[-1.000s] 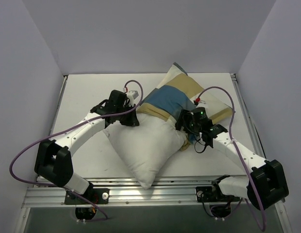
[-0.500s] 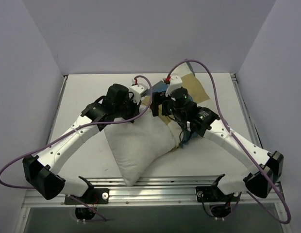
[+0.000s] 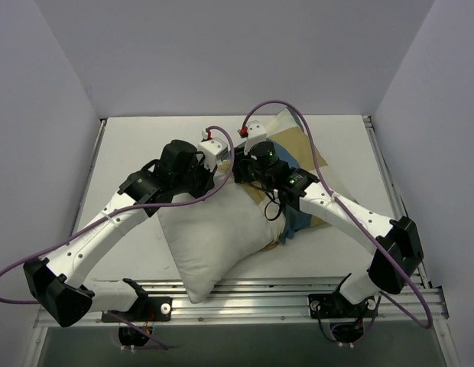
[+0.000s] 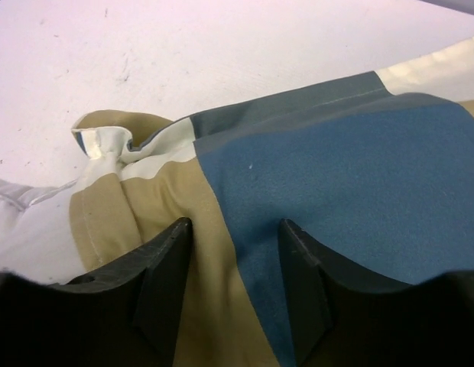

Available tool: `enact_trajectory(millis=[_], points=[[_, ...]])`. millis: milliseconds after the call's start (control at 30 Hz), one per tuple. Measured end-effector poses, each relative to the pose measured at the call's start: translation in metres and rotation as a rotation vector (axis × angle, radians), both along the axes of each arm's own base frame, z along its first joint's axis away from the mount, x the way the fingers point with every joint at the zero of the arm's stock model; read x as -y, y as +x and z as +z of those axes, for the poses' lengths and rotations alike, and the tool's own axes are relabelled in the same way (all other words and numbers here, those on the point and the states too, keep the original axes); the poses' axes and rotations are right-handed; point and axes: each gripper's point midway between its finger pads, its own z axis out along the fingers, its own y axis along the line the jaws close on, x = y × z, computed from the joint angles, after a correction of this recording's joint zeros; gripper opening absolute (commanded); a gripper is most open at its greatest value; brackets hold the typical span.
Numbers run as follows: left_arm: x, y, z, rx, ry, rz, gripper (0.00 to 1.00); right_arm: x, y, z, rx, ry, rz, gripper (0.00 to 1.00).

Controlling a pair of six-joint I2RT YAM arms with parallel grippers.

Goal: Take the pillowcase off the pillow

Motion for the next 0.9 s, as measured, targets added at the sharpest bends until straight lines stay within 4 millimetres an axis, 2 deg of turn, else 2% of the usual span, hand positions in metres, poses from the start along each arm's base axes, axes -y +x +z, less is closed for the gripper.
enact_trajectory(millis=[33,100,133,233,367,467,567,700,800,900], points=[[-0.001,-0.001,-0.001,-0.001,0.002,0.000,0.02,0.001,0.000,-0.003,-0.001,-0.003,-0.004,0.33],[-0.002,-0.002,-0.004,-0.005,0.007,0.001,0.02,0.004,0.000,-0.011,-0.006,-0.015,-0.016,0.22],[-0.002,-0.003,-0.005,-0.006,0.009,0.000,0.02,0.006,0.000,-0.014,-0.008,-0.018,-0.021,0.13],[-0.002,-0.003,-0.007,-0.009,0.012,0.002,0.02,0.010,0.001,-0.020,-0.013,-0.026,-0.033,0.00],[-0.004,-0.004,-0.006,-0.005,0.011,0.009,0.02,0.014,0.003,-0.020,-0.010,-0.025,-0.053,0.00],[-0.005,-0.004,-0.003,0.006,0.008,0.016,0.02,0.030,0.011,-0.021,-0.016,-0.017,-0.111,0.00],[-0.008,-0.006,0.005,0.029,-0.001,0.026,0.02,0.064,0.027,-0.020,-0.027,0.009,-0.224,0.00],[-0.018,-0.009,0.021,0.069,-0.030,0.075,0.02,0.134,0.048,-0.019,-0.067,0.052,-0.434,0.00],[-0.028,-0.011,0.034,0.100,-0.055,0.119,0.02,0.185,0.057,-0.025,-0.121,0.104,-0.574,0.00],[-0.034,-0.015,0.044,0.112,-0.086,0.150,0.02,0.217,0.059,-0.031,-0.189,0.172,-0.663,0.00]])
